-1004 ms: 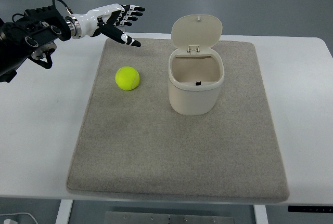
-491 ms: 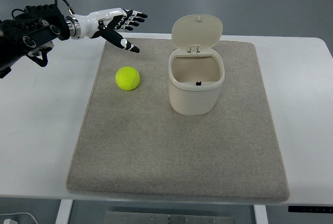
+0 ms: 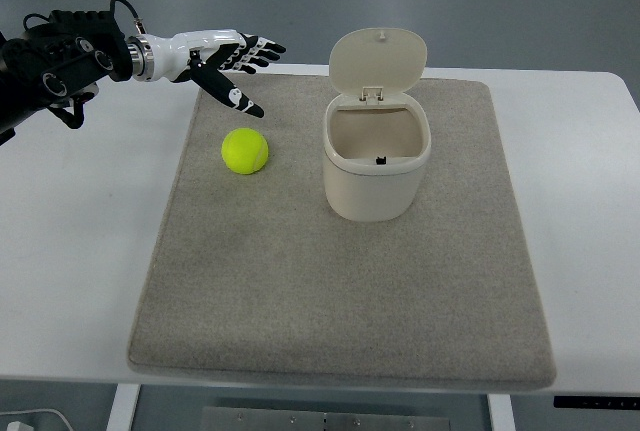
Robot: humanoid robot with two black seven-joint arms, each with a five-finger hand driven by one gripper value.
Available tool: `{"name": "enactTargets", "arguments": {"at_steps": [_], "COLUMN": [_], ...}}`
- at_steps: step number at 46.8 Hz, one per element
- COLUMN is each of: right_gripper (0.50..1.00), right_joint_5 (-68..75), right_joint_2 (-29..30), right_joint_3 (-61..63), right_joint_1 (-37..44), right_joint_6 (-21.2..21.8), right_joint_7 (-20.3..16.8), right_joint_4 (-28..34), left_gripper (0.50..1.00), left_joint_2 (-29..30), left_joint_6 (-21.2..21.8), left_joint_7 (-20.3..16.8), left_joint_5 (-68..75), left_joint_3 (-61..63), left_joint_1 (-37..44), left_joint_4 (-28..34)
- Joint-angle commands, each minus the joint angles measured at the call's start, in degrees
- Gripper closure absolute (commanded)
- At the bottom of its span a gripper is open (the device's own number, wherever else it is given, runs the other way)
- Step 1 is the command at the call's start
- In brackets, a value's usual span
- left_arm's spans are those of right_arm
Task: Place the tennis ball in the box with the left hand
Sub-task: 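Lower the left hand fingers down beside the tennis ball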
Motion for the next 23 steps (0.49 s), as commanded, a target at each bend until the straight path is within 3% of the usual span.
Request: {"name": "enactTargets", "arguments": {"at_steps": [1,23], "right_gripper": [0.562,0.562], "right_joint_5": [0.0,0.0], "right_joint_2": [0.0,0.0], "right_joint_3": [0.0,0.0], "right_joint_1": [0.0,0.0], "right_joint_6": [0.0,0.0], "right_joint_7": [0.0,0.0], "right_joint_4": [0.0,0.0], "left_gripper": [0.510,0.510], "left_joint_2": [0.0,0.2], "left_joint_6": [0.0,0.0], "left_joint_7": [-0.1,-0.2], "left_joint_5": [1.9,13.2], "left_joint_3": [0.2,-0.1], "left_joint_1": [0.4,-1.9], "left_joint_4": [0.0,-4.8]}}
